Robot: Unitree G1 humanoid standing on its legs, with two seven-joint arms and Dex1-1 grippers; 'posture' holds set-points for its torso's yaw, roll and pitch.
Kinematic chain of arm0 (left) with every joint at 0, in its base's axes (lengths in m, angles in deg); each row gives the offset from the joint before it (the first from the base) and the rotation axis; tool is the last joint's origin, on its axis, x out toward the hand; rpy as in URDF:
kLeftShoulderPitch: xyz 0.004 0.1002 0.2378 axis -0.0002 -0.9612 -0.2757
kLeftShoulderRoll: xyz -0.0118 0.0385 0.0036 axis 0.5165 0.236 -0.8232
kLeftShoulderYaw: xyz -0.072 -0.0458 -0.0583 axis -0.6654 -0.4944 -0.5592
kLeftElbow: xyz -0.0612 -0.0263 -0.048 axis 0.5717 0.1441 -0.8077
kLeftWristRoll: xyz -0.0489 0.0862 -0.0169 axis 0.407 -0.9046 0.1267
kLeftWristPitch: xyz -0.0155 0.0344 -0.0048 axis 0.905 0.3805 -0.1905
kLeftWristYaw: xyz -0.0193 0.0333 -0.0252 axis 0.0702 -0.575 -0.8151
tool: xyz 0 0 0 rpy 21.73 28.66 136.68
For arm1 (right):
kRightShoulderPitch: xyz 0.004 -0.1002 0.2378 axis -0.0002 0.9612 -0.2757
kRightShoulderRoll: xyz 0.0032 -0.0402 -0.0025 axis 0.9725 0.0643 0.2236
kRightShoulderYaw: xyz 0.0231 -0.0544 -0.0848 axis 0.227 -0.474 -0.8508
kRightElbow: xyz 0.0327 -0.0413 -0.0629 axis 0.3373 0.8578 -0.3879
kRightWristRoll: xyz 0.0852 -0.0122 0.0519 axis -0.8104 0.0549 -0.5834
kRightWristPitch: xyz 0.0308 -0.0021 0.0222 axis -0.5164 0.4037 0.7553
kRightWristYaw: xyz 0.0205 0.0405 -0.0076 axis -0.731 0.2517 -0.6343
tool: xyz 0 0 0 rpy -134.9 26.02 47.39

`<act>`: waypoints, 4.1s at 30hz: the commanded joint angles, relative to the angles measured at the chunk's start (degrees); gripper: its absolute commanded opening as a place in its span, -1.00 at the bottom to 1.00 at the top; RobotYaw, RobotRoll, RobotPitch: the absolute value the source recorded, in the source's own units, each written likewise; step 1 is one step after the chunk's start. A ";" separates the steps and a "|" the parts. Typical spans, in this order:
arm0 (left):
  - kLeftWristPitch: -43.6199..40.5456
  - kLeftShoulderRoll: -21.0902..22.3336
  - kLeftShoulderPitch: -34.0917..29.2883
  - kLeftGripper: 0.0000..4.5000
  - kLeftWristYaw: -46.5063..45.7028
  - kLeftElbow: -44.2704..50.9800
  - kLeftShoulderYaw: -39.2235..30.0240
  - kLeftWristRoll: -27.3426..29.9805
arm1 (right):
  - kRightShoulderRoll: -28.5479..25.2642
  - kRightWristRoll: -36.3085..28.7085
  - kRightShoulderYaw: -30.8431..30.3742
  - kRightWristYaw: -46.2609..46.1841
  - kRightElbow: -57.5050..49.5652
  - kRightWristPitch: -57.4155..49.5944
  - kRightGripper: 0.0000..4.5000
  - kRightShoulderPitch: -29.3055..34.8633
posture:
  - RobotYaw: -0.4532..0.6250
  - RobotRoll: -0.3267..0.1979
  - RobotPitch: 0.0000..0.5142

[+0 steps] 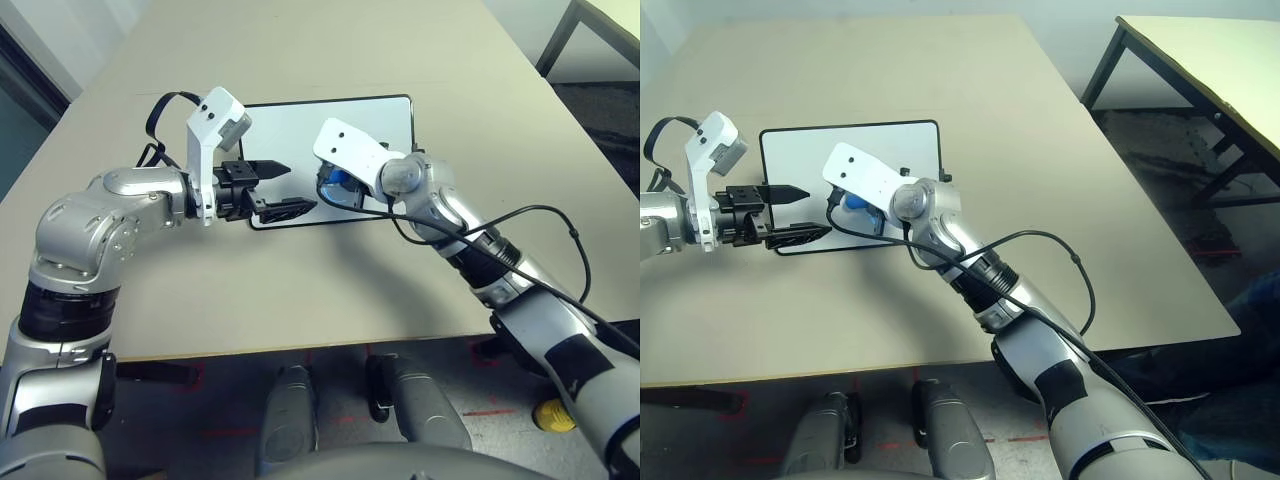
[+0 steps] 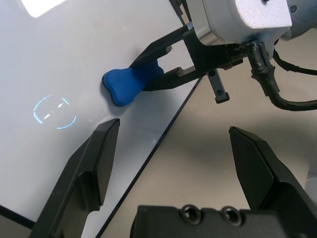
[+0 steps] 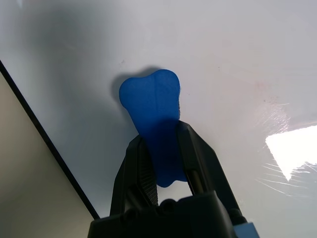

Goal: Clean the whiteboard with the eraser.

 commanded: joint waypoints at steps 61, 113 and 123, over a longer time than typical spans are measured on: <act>-0.50 0.11 -2.03 1.00 -0.68 1.74 -0.21 1.47 | -9.67 7.42 -2.27 7.58 1.56 -3.14 -0.64 2.54 | -0.22 0.25 -0.29; 0.65 0.11 -1.36 1.00 -0.15 0.29 0.98 1.15 | -5.64 10.25 -5.14 7.61 3.84 -0.07 -0.65 4.04 | -0.23 0.25 -0.26; 0.24 0.30 -1.49 1.00 -0.14 0.53 0.84 1.09 | -10.35 9.76 -3.12 7.57 5.11 1.85 -0.65 3.66 | -0.23 0.25 -0.27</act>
